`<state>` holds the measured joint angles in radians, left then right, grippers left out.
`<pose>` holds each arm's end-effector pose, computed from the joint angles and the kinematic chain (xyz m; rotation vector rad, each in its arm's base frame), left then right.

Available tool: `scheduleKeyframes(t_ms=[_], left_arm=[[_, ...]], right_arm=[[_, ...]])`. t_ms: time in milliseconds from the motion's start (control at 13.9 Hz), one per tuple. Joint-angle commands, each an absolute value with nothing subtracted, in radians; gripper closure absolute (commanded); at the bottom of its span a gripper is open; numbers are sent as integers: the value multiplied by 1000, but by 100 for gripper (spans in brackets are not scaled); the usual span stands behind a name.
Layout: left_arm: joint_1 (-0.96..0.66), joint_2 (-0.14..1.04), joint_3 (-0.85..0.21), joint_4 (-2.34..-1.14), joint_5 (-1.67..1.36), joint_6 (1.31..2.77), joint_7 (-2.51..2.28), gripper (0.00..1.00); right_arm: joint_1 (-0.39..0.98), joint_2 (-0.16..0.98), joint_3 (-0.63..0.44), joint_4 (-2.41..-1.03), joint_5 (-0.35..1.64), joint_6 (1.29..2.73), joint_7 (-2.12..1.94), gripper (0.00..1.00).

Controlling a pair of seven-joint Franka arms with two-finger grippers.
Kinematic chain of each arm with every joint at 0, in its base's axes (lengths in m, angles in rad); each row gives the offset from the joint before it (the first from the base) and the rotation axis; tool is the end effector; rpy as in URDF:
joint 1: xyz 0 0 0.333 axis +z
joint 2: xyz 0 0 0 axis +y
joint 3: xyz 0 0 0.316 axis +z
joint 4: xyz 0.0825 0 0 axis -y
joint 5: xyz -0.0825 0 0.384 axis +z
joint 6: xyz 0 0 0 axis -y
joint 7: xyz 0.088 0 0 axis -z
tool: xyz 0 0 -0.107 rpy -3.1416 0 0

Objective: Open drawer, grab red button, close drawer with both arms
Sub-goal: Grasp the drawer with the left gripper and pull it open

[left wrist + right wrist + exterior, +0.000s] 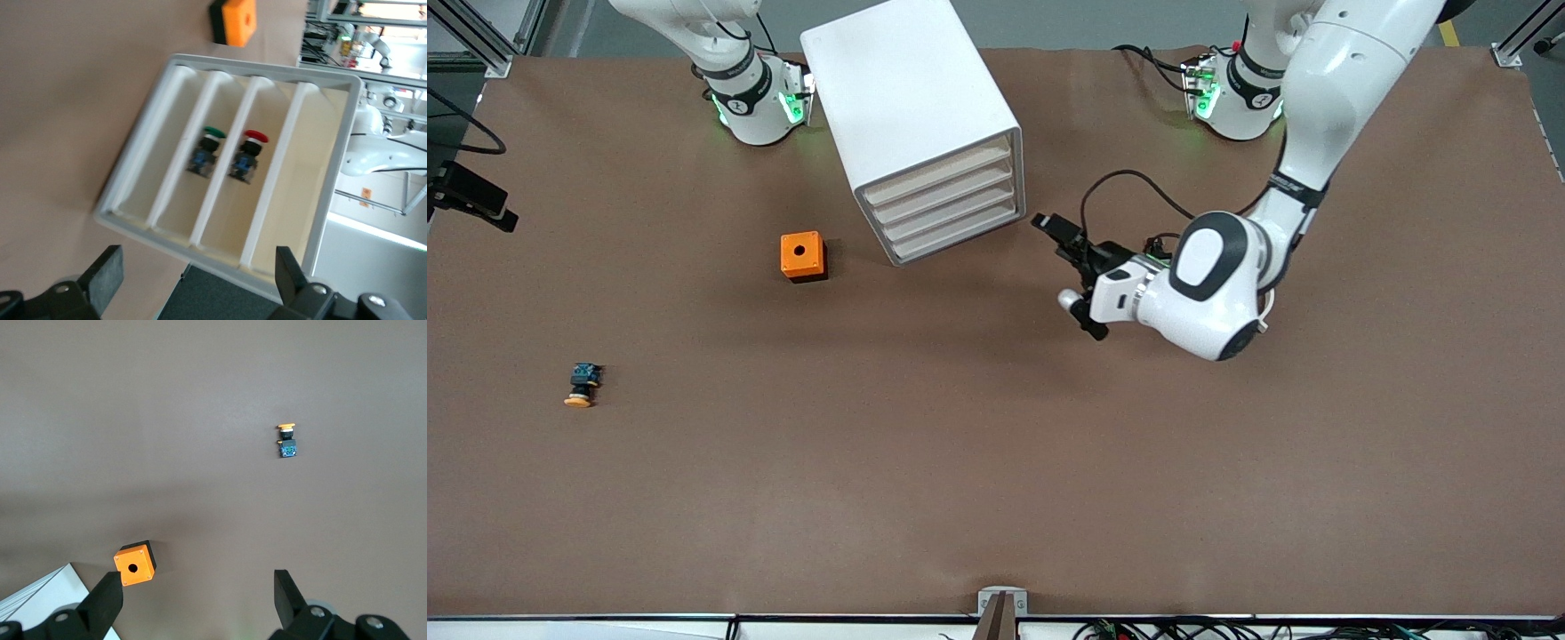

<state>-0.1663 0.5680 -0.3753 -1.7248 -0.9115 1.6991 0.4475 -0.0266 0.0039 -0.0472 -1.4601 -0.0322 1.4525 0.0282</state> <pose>0.5096 -0.3665 0.2888 1.9455 -0.5732 -0.6691 0.5418 -0.0438 0.6637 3.1053 -0.1641 -0.0190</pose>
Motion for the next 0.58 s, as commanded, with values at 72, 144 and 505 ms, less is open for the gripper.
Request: scheduleKeyframes(t_ms=[72, 144, 505], left_arm=[[-225, 563, -380, -1830, -1081, 1784, 618, 0], [-247, 572, -380, -1853, -1129, 1808, 683, 0], [-305, 641, -380, -1862, -1248, 1842, 834, 12]], right_arm=[[-32, 15, -43, -1439, -25, 1447, 17, 0], [-32, 15, -43, -1439, -25, 1447, 17, 0], [-34, 24, -43, -1439, -26, 1447, 15, 0]])
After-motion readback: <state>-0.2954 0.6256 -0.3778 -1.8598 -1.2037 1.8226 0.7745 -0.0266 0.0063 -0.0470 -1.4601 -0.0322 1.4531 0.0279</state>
